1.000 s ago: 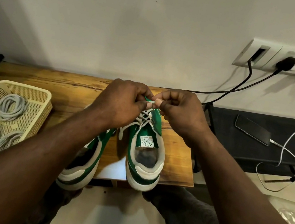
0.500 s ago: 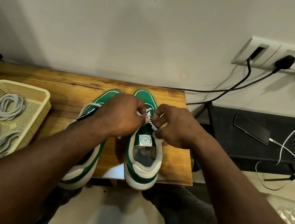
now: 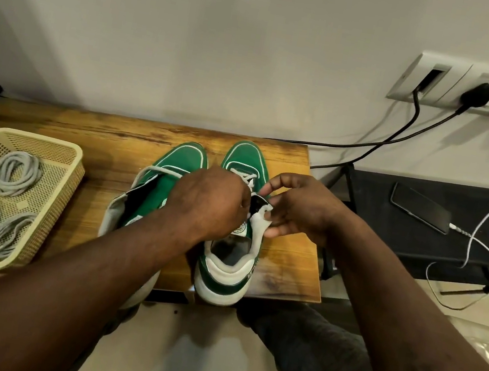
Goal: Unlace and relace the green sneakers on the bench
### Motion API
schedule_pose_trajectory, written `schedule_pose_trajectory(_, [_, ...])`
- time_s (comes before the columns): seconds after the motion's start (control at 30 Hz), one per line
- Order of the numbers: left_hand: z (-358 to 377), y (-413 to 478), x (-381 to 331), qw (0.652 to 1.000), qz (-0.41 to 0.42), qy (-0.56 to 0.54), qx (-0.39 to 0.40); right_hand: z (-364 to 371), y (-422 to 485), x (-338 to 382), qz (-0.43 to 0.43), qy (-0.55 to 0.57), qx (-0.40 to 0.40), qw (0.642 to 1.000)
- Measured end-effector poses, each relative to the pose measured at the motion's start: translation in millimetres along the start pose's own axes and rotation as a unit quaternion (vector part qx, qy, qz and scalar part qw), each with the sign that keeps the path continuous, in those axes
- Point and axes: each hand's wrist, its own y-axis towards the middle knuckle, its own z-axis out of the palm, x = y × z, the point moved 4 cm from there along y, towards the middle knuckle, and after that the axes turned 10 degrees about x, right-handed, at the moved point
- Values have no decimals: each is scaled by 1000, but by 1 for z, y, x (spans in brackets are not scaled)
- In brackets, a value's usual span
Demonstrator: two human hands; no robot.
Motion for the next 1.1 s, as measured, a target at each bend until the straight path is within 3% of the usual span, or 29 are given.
schedule_pose_trajectory(0.13, [7,0,-4,1000,-2,20,-20,-1,2,-2,5,20,2,1000])
schedule_pose_trajectory(0.3, [15,-1,5,973,-101,-190,-88,1,3,-3,12,42,-1,999])
schedule_pose_trajectory(0.43, [25,-4,2,945,-164,-266,-99,2,4,-4,20,53,-1,998])
schedule_pose_trajectory(0.67, [31,-2,0,944,-189,-246,-115,3,8,-8,25,79,-9,997])
schedule_pose_trajectory(0.83, [31,-1,-6,968,-143,-170,-115,4,13,-10,25,75,-15,997])
schedule_pose_trajectory(1.1, [26,4,-1,978,-106,-149,-97,4,10,-10,5,69,7,998])
